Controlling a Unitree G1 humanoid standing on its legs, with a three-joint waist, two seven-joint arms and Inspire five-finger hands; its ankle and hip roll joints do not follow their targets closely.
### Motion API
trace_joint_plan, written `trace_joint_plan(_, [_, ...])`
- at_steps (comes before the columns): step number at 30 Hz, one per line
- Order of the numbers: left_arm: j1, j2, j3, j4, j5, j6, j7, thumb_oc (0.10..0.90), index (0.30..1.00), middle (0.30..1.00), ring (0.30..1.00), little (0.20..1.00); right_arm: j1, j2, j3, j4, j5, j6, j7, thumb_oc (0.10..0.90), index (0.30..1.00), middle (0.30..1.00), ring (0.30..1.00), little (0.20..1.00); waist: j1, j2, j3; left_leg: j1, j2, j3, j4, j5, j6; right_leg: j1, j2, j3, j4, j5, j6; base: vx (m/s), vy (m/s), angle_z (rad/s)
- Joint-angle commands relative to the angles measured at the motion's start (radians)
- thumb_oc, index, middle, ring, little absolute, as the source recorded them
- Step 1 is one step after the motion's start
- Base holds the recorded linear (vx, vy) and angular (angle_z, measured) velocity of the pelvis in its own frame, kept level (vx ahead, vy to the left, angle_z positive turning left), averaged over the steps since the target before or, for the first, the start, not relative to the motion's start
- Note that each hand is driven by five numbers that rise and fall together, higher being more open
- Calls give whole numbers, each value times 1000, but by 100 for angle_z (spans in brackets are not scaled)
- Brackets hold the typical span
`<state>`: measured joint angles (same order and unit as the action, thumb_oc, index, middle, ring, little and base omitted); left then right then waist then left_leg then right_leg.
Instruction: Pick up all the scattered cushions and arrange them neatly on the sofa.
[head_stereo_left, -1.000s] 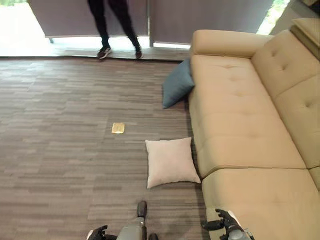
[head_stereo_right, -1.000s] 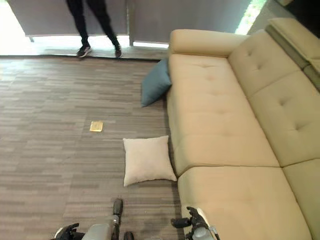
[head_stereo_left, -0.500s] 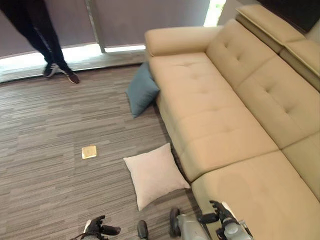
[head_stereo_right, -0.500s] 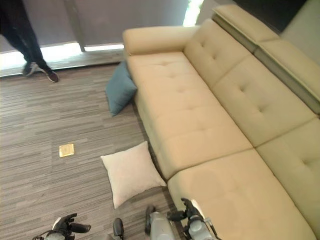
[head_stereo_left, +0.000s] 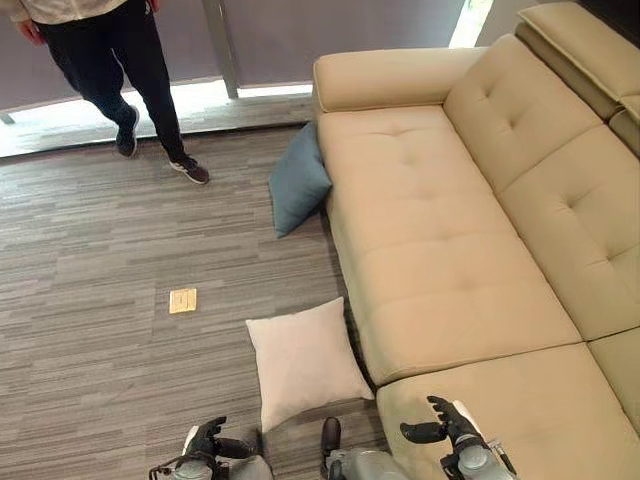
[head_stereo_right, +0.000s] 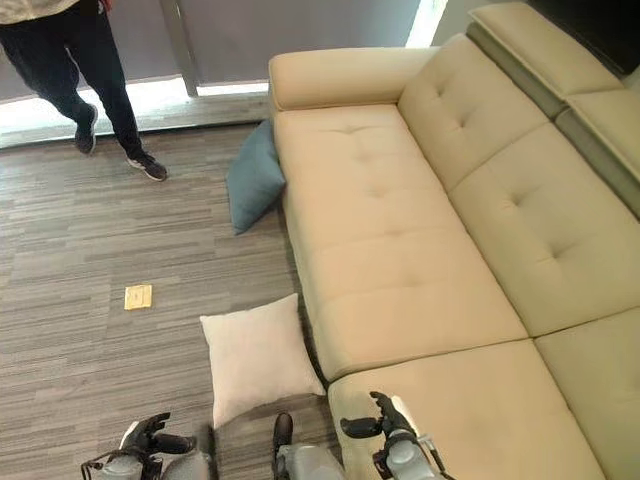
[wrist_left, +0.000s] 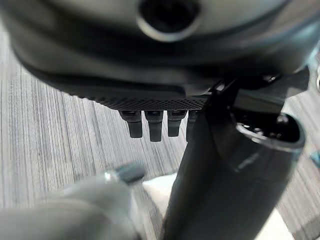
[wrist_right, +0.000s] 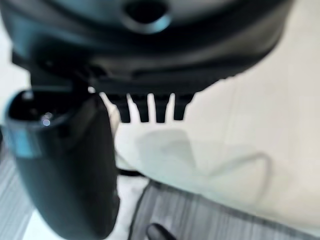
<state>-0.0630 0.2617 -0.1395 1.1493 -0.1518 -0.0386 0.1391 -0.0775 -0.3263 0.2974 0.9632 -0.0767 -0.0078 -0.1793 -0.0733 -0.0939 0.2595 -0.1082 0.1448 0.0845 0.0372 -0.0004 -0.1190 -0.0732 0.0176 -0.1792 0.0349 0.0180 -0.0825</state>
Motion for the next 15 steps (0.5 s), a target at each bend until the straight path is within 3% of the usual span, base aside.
trace_joint_plan(1, [39,25,-13,-12,49,-20,19,800,900,900,900,900,2,-37,3,-80,-13,-36,-26,800,900,900,900,900,-9,5,-21,-14,-51,4,69,-39,61,12,-93,46,53,-119,131,51,191,-32])
trace_joint_plan(9, [18,62,2,-2,56,-24,43,800,900,900,900,900,-63,-25,28,-201,-17,-43,-32,800,900,900,900,900,5,-3,14,-32,-106,49,75,-65,109,-75,-142,107,128,-91,164,-9,190,-24])
trace_joint_plan(15, [8,77,16,-2,54,-27,59,800,900,900,900,900,-124,-16,56,-324,-1,-65,-30,800,900,900,900,900,20,-19,20,-37,-131,80,54,-73,131,-90,-164,125,82,-42,194,-9,142,-9])
